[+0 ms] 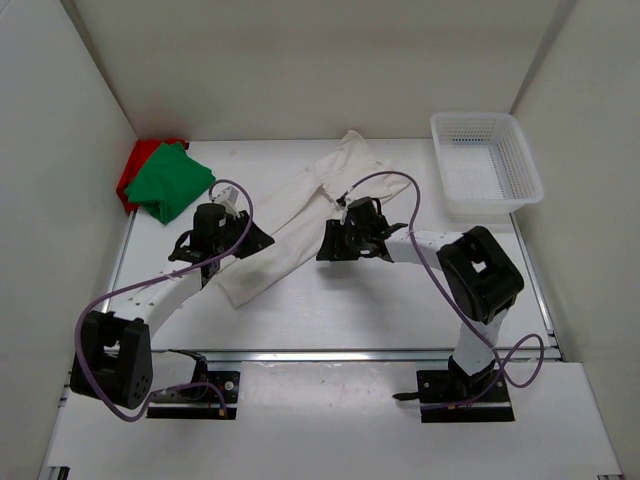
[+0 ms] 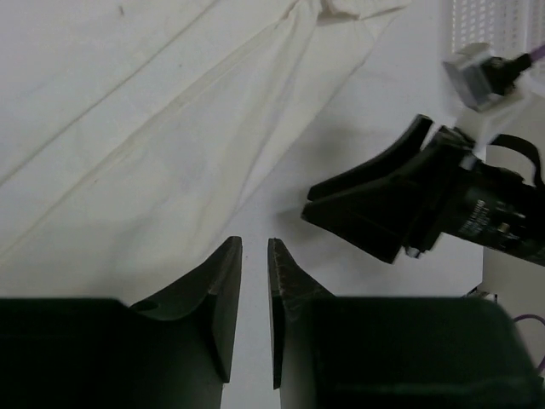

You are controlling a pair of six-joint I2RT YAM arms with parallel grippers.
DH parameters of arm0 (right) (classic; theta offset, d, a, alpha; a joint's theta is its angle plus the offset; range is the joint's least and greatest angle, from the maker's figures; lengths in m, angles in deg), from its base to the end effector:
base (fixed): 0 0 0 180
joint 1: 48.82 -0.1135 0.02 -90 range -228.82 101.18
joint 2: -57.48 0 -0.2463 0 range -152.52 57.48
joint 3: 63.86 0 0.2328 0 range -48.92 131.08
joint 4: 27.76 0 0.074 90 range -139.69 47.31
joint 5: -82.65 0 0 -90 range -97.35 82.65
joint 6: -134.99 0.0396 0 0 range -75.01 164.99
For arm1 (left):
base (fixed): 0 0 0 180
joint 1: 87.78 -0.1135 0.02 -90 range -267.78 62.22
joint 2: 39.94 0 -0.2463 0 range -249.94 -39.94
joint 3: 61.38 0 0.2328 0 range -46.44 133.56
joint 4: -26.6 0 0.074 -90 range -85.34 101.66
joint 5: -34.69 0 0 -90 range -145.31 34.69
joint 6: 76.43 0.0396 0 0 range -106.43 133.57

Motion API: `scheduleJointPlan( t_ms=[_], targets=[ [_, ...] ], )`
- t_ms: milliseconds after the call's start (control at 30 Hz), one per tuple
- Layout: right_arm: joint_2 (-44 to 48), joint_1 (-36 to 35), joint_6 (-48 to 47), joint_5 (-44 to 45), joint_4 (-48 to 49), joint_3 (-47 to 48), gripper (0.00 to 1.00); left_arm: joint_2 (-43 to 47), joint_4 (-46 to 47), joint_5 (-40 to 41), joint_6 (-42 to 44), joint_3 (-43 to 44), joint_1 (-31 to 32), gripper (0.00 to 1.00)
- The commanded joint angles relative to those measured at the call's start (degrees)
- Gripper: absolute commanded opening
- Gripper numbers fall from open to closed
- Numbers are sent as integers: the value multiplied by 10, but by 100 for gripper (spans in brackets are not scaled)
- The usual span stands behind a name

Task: Fold and stack the t-shirts
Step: Rotate the tshirt 90 degrees

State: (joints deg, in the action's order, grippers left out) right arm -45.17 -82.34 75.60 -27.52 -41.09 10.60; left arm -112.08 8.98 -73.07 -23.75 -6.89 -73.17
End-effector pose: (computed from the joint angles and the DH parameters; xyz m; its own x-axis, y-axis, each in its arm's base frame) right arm 0.2946 0.2115 0.1702 -0.8492 0.0108 -0.5280 -0.3500 0.7372 0.5780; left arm 0.2461 -0.0766 0.2128 -0.7361 -0.4048 -0.5425 0.0439 0.7712 -0.6351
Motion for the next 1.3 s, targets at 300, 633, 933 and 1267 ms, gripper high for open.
scheduleJointPlan(
  t_ms=[300,633,933,1267],
  targets=[
    [-134,3,88,77,87,61,28,31,1,6,8,-3,19,31],
    [18,93,13,14,6,-77,0,-15,-22,38,25,65,54,38],
    [144,202,-25,32,-72,-108,50,-43,-50,54,35,39,52,48],
    [-93,243,-38,237,-81,163,64,0,-43,41,34,-34,45,49]
  ],
)
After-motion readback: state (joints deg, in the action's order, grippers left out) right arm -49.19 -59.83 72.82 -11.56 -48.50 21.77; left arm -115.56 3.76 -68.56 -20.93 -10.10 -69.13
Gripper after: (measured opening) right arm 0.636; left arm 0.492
